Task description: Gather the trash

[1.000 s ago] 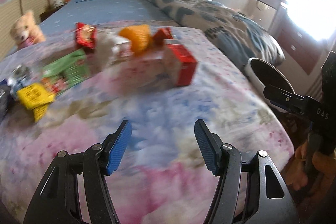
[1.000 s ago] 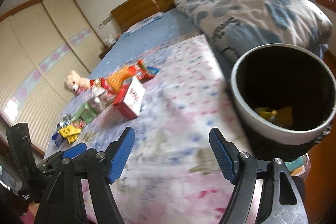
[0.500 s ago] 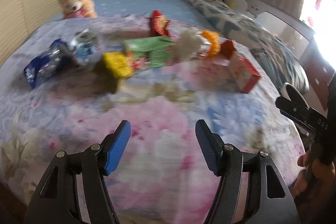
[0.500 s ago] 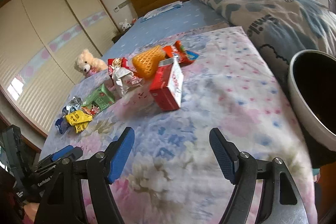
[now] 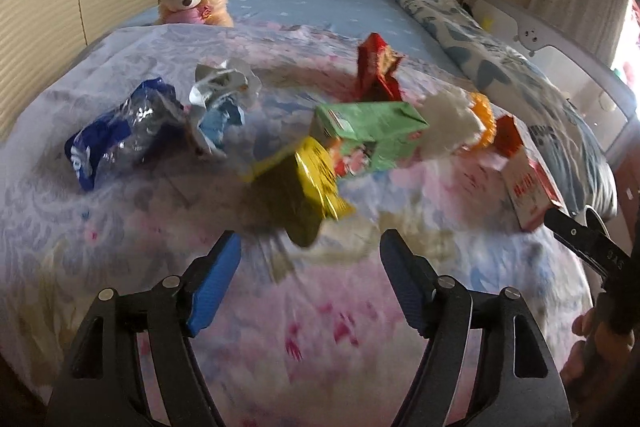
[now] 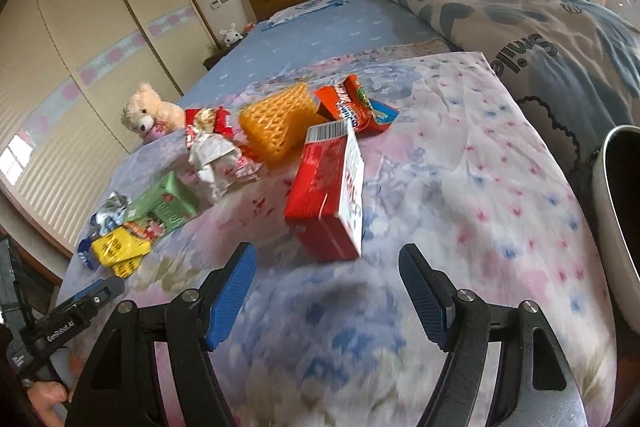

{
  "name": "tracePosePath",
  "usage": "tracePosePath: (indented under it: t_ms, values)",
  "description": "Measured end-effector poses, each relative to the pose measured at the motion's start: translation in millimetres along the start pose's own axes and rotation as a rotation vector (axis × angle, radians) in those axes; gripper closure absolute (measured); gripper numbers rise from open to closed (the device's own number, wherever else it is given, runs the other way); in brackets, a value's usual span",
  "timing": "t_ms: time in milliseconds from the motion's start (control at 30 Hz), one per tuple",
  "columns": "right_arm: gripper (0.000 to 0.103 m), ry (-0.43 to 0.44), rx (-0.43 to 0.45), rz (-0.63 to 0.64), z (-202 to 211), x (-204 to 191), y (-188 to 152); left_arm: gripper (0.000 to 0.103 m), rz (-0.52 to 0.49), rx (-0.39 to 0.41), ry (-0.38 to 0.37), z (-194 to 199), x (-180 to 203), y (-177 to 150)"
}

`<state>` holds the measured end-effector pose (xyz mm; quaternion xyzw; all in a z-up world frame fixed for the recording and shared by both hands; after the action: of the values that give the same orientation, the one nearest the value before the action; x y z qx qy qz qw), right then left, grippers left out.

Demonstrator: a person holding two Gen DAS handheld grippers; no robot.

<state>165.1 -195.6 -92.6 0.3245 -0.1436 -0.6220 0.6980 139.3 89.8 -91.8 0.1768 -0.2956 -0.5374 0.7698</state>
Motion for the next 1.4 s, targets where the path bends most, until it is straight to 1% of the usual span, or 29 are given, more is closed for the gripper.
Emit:
tracePosePath:
  t_ms: [233,267,300,333,367,400,467,500,633,867,1133,1400]
  values:
    - [0.028,-0.028,-0.022,0.003,-23,3,15,0.03,0.016,-0.001,0.033,-16,-5,16]
    - [0.029,-0.033,-0.026,0.006,-26,2,17,0.032,0.013,-0.003,0.033,-18,-4,16]
    - [0.03,-0.035,-0.025,0.01,-29,2,18,0.045,0.012,-0.004,0.031,-19,-4,16]
    - [0.039,-0.037,-0.021,0.014,-31,2,19,0.055,0.01,-0.009,0.023,-20,-4,16]
    - [0.051,-0.034,-0.021,0.021,-33,1,19,0.075,0.008,-0.022,0.011,-21,-3,15]
    - [0.073,-0.027,-0.03,0.026,-35,1,20,0.088,0.007,-0.032,0.001,-22,-3,14]
    - [0.073,-0.02,-0.028,0.026,-33,2,18,0.09,0.001,-0.03,-0.014,-20,-1,12]
    - [0.073,-0.019,-0.021,0.029,-30,2,18,0.094,-0.006,-0.024,-0.024,-17,1,11]
    - [0.073,-0.006,0.009,0.021,-12,7,10,0.095,-0.047,-0.021,-0.064,-6,17,0]
    - [0.073,0.012,0.029,-0.001,23,25,-8,0.095,-0.147,-0.055,-0.16,4,66,-22]
    - [0.073,-0.006,0.046,-0.046,58,54,-25,0.095,-0.258,-0.11,-0.241,3,123,-42]
    - [0.073,-0.039,0.061,-0.085,85,79,-40,0.095,-0.338,-0.138,-0.305,6,168,-56]
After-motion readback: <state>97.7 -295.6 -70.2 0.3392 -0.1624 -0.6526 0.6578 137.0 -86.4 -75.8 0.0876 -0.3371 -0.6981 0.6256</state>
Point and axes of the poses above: each gripper's, at about its wrist camera, not at the fingertips, and z roughly against the way its jaws point, x to its right, y to its top, the point moved 1 cm from there along -z, roughly the way its jaws point, and after that the axes turned 8 degrees about z, right-handed, at the moved point
